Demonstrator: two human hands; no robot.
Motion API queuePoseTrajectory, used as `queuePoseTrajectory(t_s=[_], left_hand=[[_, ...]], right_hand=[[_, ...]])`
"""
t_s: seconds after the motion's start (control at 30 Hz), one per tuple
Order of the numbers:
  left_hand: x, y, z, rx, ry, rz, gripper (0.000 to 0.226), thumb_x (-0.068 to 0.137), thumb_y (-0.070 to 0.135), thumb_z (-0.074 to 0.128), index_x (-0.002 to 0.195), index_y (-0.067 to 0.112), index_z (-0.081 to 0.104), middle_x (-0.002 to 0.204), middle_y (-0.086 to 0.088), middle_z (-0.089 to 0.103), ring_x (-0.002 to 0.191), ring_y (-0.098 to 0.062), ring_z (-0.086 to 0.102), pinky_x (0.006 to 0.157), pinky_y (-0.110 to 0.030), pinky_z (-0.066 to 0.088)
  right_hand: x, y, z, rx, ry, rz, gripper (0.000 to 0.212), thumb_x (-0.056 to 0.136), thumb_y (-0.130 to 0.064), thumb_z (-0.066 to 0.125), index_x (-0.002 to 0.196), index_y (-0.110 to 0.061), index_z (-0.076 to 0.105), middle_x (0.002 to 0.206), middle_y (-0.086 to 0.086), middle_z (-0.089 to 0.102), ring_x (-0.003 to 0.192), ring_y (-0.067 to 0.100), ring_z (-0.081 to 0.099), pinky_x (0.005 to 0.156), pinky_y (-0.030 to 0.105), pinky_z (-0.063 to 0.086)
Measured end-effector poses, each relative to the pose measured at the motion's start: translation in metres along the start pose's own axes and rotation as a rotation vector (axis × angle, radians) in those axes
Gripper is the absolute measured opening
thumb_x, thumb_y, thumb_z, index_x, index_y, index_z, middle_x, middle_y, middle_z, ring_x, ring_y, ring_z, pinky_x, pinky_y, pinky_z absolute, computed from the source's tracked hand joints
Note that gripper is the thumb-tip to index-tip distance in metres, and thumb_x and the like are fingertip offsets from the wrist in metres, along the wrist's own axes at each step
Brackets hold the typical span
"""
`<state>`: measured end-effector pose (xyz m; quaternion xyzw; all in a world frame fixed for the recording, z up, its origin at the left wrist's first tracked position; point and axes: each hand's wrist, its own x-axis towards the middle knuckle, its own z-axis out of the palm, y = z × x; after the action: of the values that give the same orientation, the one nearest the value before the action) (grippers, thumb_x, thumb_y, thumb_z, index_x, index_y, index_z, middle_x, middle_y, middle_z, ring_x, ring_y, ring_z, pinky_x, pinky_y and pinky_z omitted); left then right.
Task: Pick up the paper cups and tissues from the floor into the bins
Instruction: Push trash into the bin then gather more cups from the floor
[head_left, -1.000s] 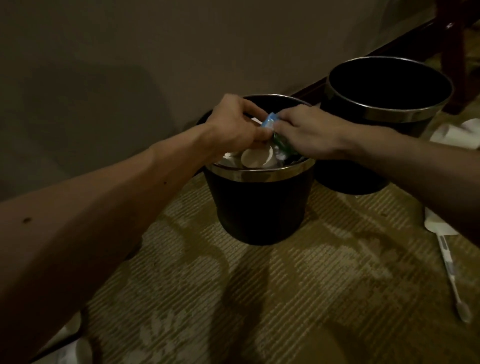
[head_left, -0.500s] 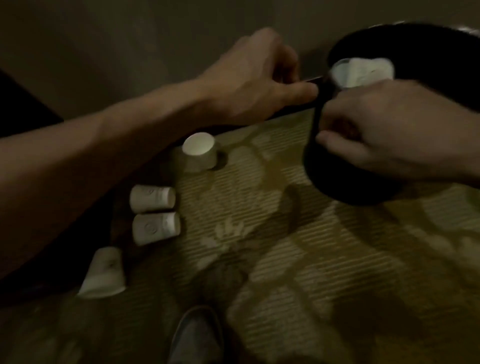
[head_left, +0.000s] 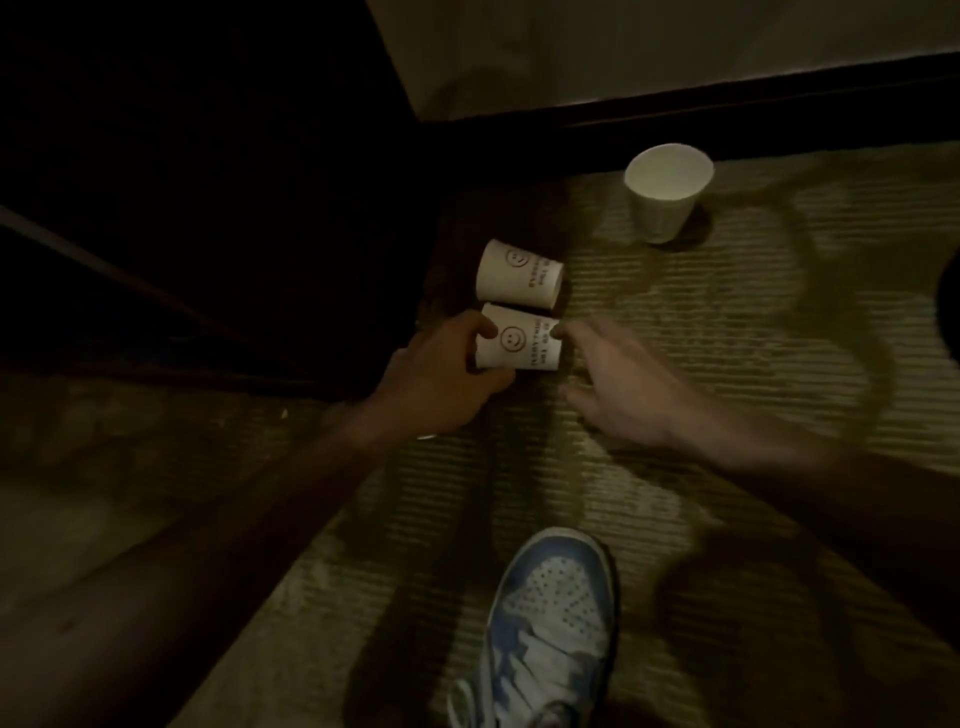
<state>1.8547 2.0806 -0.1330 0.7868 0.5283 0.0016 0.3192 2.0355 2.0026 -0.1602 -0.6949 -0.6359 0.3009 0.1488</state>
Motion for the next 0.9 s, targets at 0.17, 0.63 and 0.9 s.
queuePoseTrajectory(t_s=[0.17, 0.63, 0.9], left_hand=[[0.009, -0.032, 0.028, -0.3, 0.009, -0.101, 0.049, 0.089, 0.033, 0.069, 0.128, 0.036, 0.039, 0.111, 0.012, 0.057, 0.1, -0.013, 0.062, 0.073, -0.022, 0.052], [-0.006, -0.032, 0.033, -0.322, 0.038, 0.003, 0.018, 0.093, 0.025, 0.065, 0.081, 0.036, 0.058, 0.078, 0.017, 0.063, 0.07, 0.005, 0.061, 0.065, -0.018, 0.048], [-0.038, -0.081, 0.011, 0.265, 0.215, -0.188, 0.046, 0.091, 0.045, 0.062, 0.13, 0.021, 0.058, 0.134, -0.011, 0.048, 0.122, -0.03, 0.044, 0.097, -0.04, 0.04]], right_hand=[[0.021, -0.007, 0.024, 0.026, -0.051, 0.007, 0.071, 0.091, -0.023, 0.062, 0.15, -0.021, 0.023, 0.156, 0.003, 0.024, 0.142, 0.024, 0.027, 0.114, 0.039, 0.03], [0.019, -0.013, 0.048, 0.147, -0.208, 0.048, 0.065, 0.067, -0.053, 0.08, 0.115, -0.022, 0.049, 0.114, -0.001, 0.053, 0.097, 0.016, 0.052, 0.077, 0.034, 0.047], [0.02, -0.005, 0.047, 0.357, -0.242, 0.114, 0.08, 0.066, -0.05, 0.08, 0.133, -0.021, 0.047, 0.109, -0.009, 0.05, 0.094, 0.009, 0.053, 0.073, 0.024, 0.046]])
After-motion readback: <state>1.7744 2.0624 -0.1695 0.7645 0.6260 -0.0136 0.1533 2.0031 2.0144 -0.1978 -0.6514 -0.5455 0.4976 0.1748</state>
